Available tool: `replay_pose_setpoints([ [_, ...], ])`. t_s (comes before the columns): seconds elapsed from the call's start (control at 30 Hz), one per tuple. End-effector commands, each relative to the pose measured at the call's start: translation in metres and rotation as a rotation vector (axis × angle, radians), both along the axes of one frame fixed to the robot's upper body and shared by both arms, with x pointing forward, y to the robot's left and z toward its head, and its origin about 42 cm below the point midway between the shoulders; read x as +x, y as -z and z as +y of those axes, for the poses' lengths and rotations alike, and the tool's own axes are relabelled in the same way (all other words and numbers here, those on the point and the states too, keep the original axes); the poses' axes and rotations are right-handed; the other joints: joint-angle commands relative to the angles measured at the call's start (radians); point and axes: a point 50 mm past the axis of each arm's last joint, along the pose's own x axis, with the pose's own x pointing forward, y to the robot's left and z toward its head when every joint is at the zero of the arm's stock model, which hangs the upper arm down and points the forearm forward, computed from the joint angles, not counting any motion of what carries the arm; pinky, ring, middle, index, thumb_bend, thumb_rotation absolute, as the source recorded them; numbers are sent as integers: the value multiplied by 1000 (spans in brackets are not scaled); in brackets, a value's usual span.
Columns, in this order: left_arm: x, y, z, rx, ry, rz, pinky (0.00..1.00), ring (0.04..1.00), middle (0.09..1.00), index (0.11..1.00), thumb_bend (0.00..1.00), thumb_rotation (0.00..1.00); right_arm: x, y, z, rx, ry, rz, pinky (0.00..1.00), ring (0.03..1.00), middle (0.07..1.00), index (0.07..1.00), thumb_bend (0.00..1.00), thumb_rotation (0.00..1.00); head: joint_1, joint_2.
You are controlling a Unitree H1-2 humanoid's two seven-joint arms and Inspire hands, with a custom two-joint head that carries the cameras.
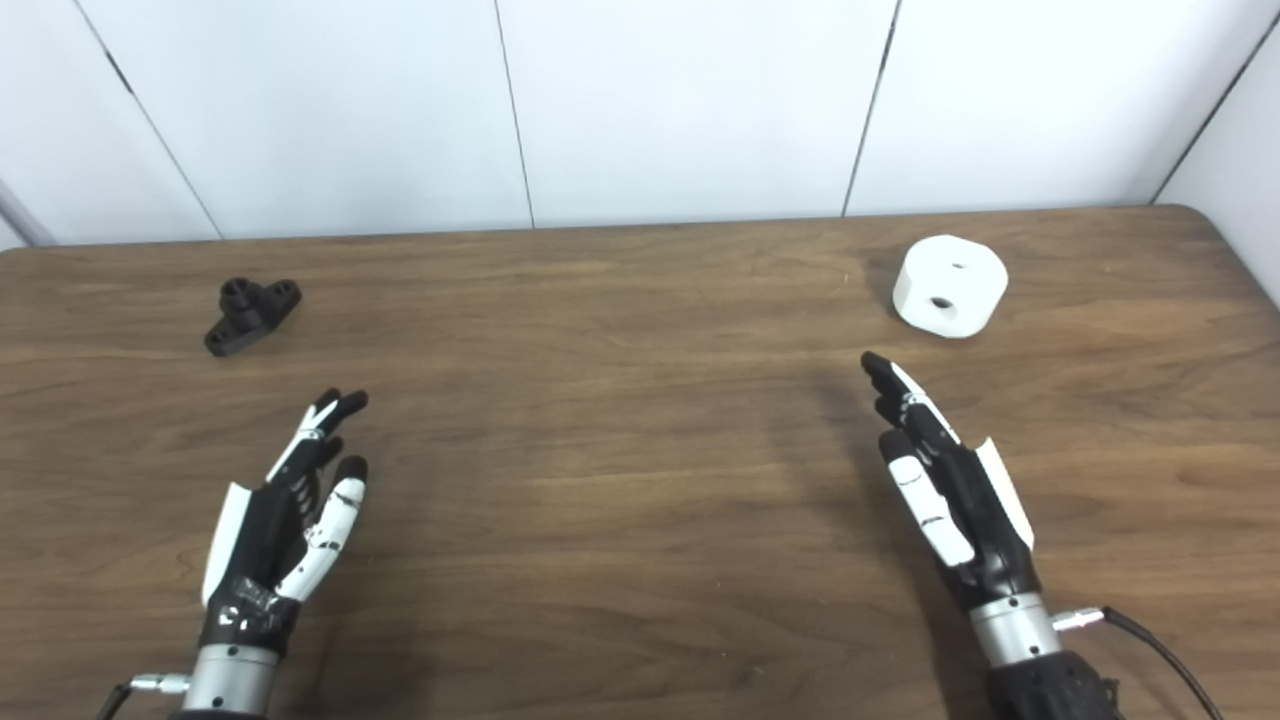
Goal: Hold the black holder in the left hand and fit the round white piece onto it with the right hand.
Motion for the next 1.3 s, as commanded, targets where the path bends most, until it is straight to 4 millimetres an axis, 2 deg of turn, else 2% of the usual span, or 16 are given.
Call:
replay_pose_setpoints([
  [0.0,4,-21,-7,-8,-76,-111,966,999,1000,839,510,343,-5,12,-1,8,5,15,975,973,952,903,211,869,5,-5],
  [0.33,23,-67,23,133,-272,-252,1000,1000,1000,785,760,258,-1,15,0,9,0,12,989,981,959,908,206,868,38,-34],
  [0.5,39,-88,45,207,-349,-297,1000,1000,1000,775,805,276,0,17,-2,4,0,13,989,982,959,910,218,869,70,-52],
  [0.7,58,-113,71,267,-430,-299,1000,1000,1000,779,856,254,3,21,-7,5,8,9,982,981,958,907,174,863,129,-78],
  [0.97,85,-118,95,345,-506,-260,1000,1000,1000,764,887,294,5,24,-14,15,-3,16,992,987,959,907,138,882,173,-99],
  [1.13,104,-116,109,350,-505,-197,1000,1000,1000,747,911,284,5,27,-16,17,7,28,981,976,949,902,179,884,201,-124],
  [1.27,115,-110,114,348,-487,-116,1000,1000,1000,751,952,285,6,28,-17,26,3,37,952,964,941,892,261,872,212,-136],
])
